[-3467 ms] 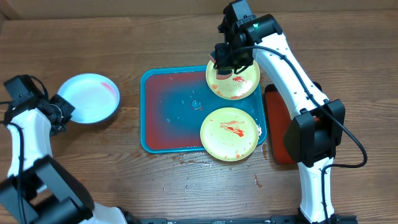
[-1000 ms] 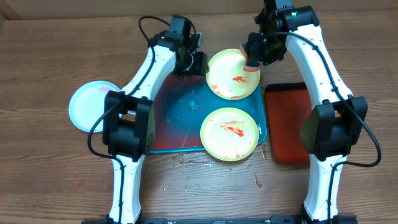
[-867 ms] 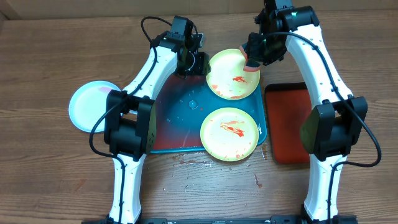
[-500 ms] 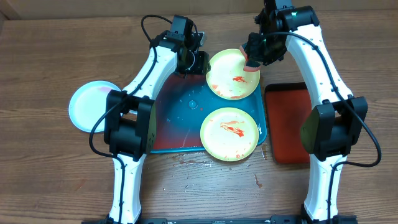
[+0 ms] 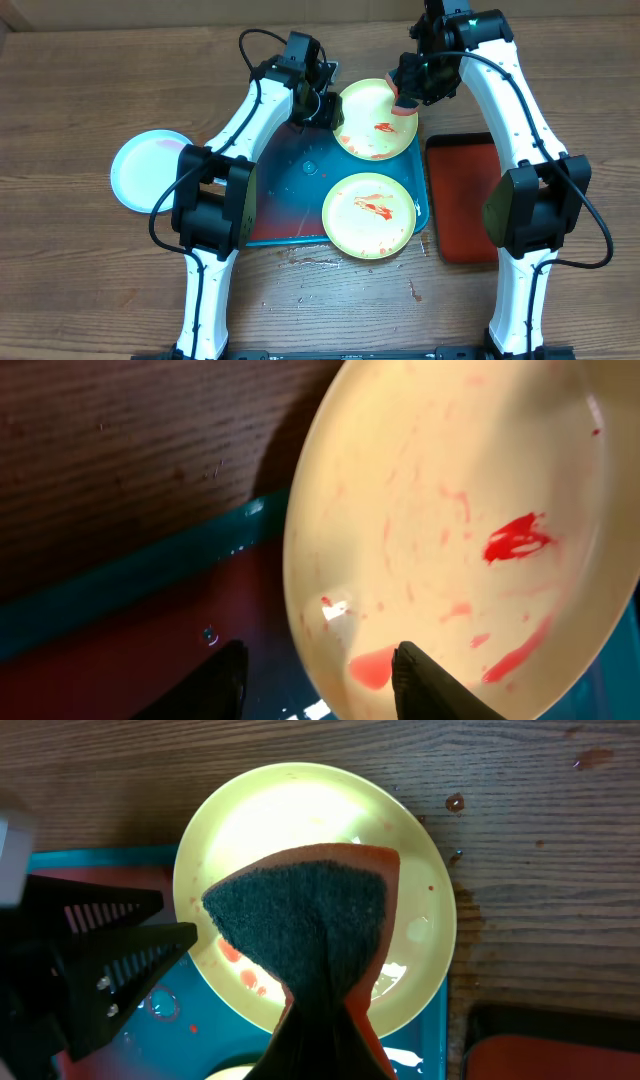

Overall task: Clean dirty plates on tray and stack at the side
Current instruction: 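Move left gripper to rim of upper yellow plate and grip it, then drag the yellow plate left toward tray center with left gripper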

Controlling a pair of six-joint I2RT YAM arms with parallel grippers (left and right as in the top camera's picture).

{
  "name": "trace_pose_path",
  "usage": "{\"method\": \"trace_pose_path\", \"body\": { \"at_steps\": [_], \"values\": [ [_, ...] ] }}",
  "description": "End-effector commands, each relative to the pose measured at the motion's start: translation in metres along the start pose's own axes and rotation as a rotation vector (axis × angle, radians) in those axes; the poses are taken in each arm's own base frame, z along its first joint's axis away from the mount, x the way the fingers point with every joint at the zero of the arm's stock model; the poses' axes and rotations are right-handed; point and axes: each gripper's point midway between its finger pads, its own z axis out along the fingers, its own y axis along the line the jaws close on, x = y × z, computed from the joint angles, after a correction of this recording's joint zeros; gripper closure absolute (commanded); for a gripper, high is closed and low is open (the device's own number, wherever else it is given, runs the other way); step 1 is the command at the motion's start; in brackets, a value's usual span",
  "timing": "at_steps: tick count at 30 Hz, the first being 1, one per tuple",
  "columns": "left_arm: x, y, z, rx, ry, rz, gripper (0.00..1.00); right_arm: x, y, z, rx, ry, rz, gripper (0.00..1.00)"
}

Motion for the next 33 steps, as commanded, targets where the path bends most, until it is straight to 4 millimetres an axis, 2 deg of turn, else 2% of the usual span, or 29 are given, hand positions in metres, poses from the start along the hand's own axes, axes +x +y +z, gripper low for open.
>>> {"method": "trace_pose_path", "body": {
  "at_steps": [1,9,14,19,23,27,30,33],
  "values": [
    [0.014,0.002,0.014,0.003,0.032,0.013,0.53,-0.008,0.011,-0.02,-0.023,-0.051,-0.027,0.96],
    [0.006,0.004,0.017,-0.005,-0.008,0.028,0.59,-0.008,0.011,-0.02,-0.023,-0.051,-0.027,0.96],
    [0.012,0.004,0.021,-0.009,0.007,0.028,0.61,-0.008,0.011,-0.02,-0.024,-0.055,-0.028,0.96],
    [0.02,0.006,0.035,-0.012,0.035,0.01,0.63,-0.008,0.011,-0.02,-0.023,-0.054,-0.028,0.96],
    [0.025,0.01,0.043,-0.015,0.052,-0.012,0.74,-0.007,0.011,-0.019,-0.022,-0.049,-0.026,0.96],
    [0.023,0.014,0.041,-0.02,0.046,-0.018,0.95,-0.007,0.011,-0.019,-0.022,-0.049,-0.026,0.96],
    [0.021,0.022,0.036,-0.027,0.042,-0.044,0.96,-0.007,0.011,-0.019,-0.022,-0.048,-0.026,0.96],
    [0.017,0.034,0.022,-0.037,0.04,-0.083,0.96,-0.007,0.011,-0.019,-0.022,-0.048,-0.026,0.96]
  ]
}}
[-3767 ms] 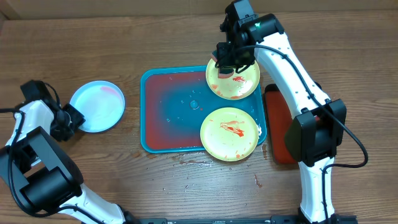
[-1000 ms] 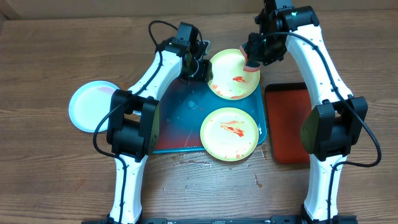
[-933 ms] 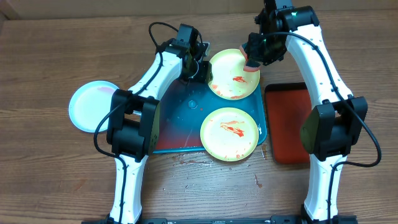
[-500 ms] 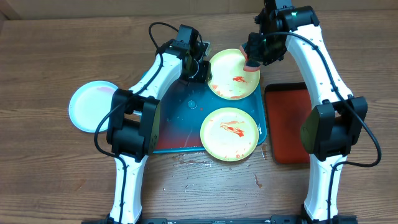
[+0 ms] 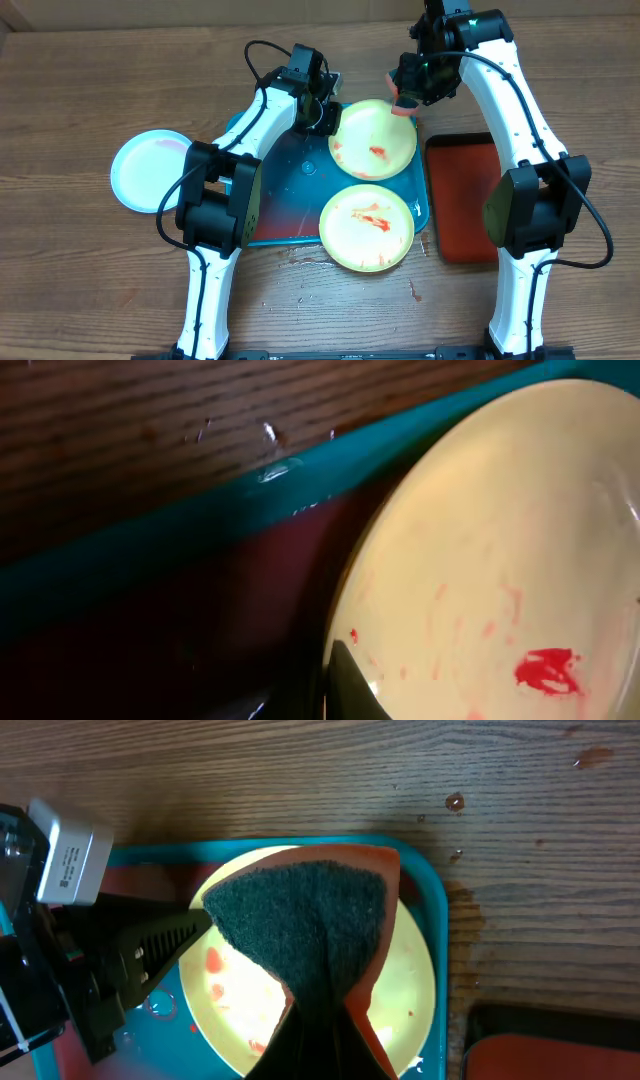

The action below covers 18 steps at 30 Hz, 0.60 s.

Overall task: Clean dirty plates on tray and stack at the side
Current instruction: 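Drag the yellow plate left toward tray center with left gripper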

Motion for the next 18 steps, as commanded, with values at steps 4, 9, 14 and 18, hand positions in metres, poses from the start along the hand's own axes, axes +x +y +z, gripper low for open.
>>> {"method": "trace_pose_path", "body": {
  "at_steps": [4,9,14,18],
  "values": [
    [-0.004,0.046,-0.03,-0.07,-0.003,-0.114,0.96,-0.007,0.014,-0.019,-0.025,-0.051,-0.032,0.96],
    [-0.001,0.074,-0.074,-0.141,-0.007,-0.181,0.96,-0.007,0.018,-0.018,-0.029,-0.055,-0.04,0.96],
    [0.028,0.1,-0.101,-0.245,0.081,-0.251,0.96,-0.008,0.027,-0.017,-0.038,-0.065,-0.059,0.96],
    [0.049,0.106,-0.103,-0.28,0.164,-0.278,0.96,-0.01,0.036,-0.015,-0.048,-0.081,-0.08,0.96]
  ]
}}
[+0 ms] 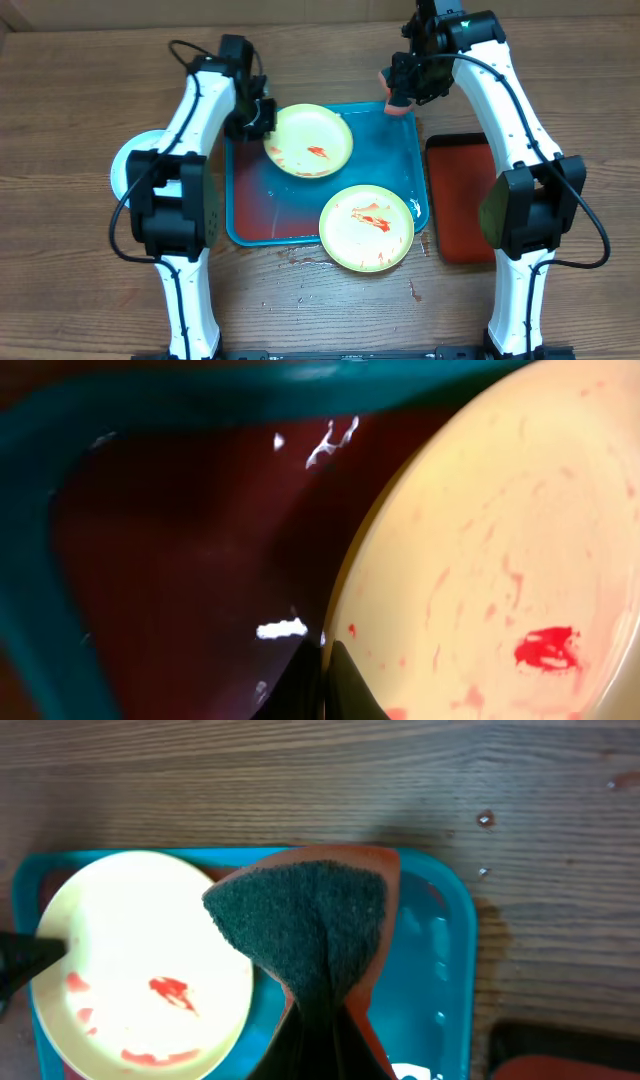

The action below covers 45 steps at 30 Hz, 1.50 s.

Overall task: Clean dirty plates on tray and stack at the side
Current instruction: 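Drag the yellow plate left toward tray center with left gripper, then lower sponge with right gripper onto the held yellow plate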

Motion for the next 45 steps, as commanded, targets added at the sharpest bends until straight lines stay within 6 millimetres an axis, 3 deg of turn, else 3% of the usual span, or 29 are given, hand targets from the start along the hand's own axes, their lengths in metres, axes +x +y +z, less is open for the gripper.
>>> {"method": "trace_pose_path", "body": {
  "at_steps": [1,33,40,45],
  "values": [
    [0.002,0.005,-0.008,-0.063,-0.006,-0.002,0.96,-0.009,0.02,-0.018,-0.032,-0.059,-0.044,0.96],
    [0.026,0.02,0.023,-0.108,0.069,-0.033,0.95,-0.004,0.026,-0.016,-0.034,-0.046,-0.055,0.96],
    [0.037,0.024,0.035,-0.113,0.098,-0.038,0.85,-0.004,0.026,-0.016,-0.034,-0.044,-0.055,0.96],
    [0.038,0.024,0.035,-0.11,0.1,-0.042,0.69,-0.004,0.026,-0.016,-0.035,-0.044,-0.055,0.96]
  ]
}}
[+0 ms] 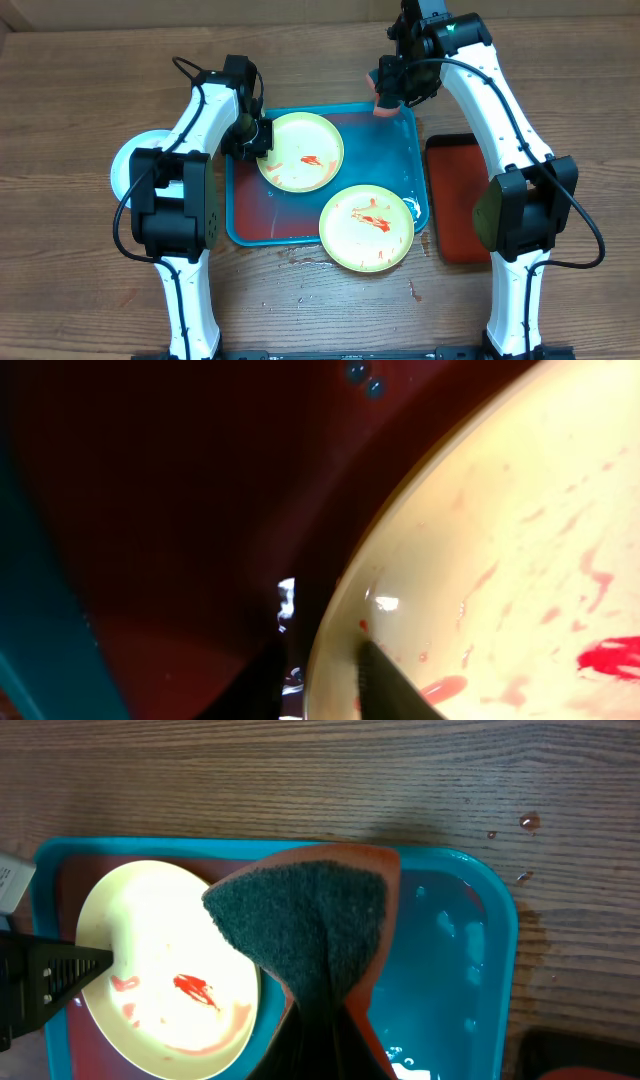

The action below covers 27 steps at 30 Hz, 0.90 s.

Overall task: Clean dirty plates on tray and stack at the side
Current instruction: 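Lower sponge with right gripper onto the held yellow plate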

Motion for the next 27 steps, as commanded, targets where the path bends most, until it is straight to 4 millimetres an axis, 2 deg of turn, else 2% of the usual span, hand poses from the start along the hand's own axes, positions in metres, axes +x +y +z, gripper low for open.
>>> {"method": "trace_pose_path", "body": {
  "at_steps": [1,5,11,14,17,21,27],
  "values": [
    [0.01,0.003,0.007,-0.017,0.032,-0.006,0.67,-0.008,0.01,-0.02,-0.029,-0.045,-0.021,0.96],
    [0.012,-0.003,0.007,0.013,0.041,-0.007,0.63,-0.005,0.01,-0.02,-0.03,-0.035,-0.019,0.96],
    [0.015,-0.006,0.008,0.026,0.051,-0.005,0.65,-0.004,0.012,-0.02,-0.037,-0.03,-0.018,0.96],
    [0.018,-0.005,0.012,0.024,0.061,-0.007,0.75,-0.004,0.014,-0.02,-0.048,-0.027,-0.015,0.96],
    [0.022,-0.004,0.022,0.031,0.065,-0.006,0.96,-0.002,0.021,-0.019,-0.081,-0.018,-0.019,0.96],
    [0.021,-0.004,0.025,0.033,0.053,-0.012,0.96,0.002,0.03,-0.017,-0.087,-0.01,-0.035,0.96],
    [0.013,-0.006,0.025,0.039,0.023,-0.042,0.96,0.018,0.062,0.001,-0.103,0.028,-0.045,0.96]
  ]
}}
